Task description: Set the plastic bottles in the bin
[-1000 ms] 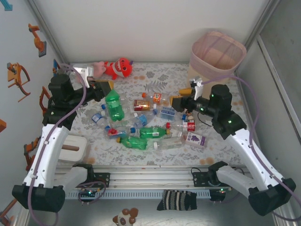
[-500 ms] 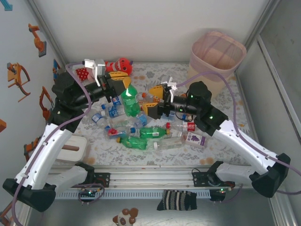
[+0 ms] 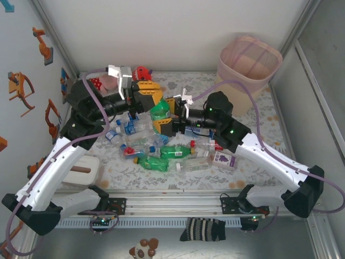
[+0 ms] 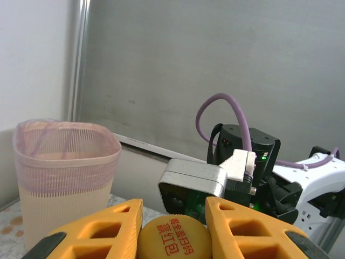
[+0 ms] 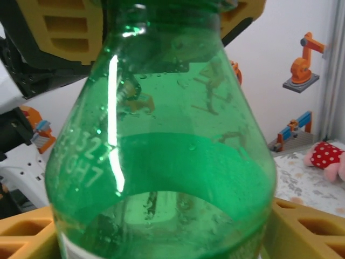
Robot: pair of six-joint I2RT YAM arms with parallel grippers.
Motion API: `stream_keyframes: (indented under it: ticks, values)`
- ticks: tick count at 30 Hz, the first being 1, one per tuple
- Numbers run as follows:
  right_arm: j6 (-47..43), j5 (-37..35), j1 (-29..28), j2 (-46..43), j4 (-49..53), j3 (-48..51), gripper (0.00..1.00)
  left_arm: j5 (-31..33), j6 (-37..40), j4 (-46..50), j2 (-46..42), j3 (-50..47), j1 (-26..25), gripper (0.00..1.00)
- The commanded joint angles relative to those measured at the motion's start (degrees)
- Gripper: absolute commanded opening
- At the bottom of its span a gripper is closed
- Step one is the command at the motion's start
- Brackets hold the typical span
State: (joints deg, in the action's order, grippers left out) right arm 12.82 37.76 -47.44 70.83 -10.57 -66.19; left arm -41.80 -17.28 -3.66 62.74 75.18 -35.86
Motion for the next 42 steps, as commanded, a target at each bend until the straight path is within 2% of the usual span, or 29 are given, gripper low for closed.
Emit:
stream_keyframes:
  ticks: [1,6,10,12,14,16,19,22,27,30,35,38,42]
  values:
    - [-0.5,1.2,-0.4,-1.0,-2.6,-1.8,0.69,-1.2,2.1,0.0,-0.5,2.3,-0.8,0.0]
    - [-0.3,0.5,-0.6,-1.8,-2.5,-1.6,0.61,-0.8,2.3,-0.1,-1.2,2.1,-0.9,0.0]
    - [-0.2,-1.9,-0.7,-2.7,-1.5,-2.0,0.58,1.8,2.9,0.0,-2.8,0.9,-0.9,0.3]
    - [-0.8,-4.3,-0.6,-3.3,0.5,-2.7,0.56,5.0,3.8,0.7,-4.2,0.0,-0.9,0.51]
    - [-1.6,-7.4,-0.6,-3.9,3.4,-3.8,0.56,8.4,4.8,1.7,-5.8,-1.0,-0.9,0.61]
    - [-3.4,-11.1,-0.5,-4.2,7.8,-5.5,0.55,11.8,6.0,3.0,-7.3,-2.0,-0.9,0.67]
    - [-5.1,-16.4,0.8,-3.8,15.4,-9.4,0.55,16.6,7.3,4.7,-9.2,-3.4,-0.9,0.7]
    - [-3.8,-18.9,4.9,-2.7,21.5,-13.8,0.55,18.6,7.9,6.0,-10.2,-4.4,-1.0,0.71]
    - [4.6,-19.0,17.9,-0.4,25.0,-18.2,0.55,19.1,8.0,7.1,-10.2,-5.2,-0.9,0.72]
    - [9.1,-21.3,26.0,1.6,27.5,-21.0,0.54,19.3,7.9,8.0,-9.9,-5.4,-0.9,0.72]
    - [15.7,-24.4,38.2,7.5,32.3,-28.1,0.48,19.9,7.3,8.8,-9.5,-6.0,-0.8,0.72]
    - [19.1,-24.8,43.7,11.9,32.7,-31.3,0.42,19.8,6.4,8.0,-9.6,-7.2,-0.9,0.72]
    - [20.1,-25.9,47.9,18.6,35.1,-37.3,0.38,19.7,5.1,6.9,-9.4,-8.6,-0.9,0.72]
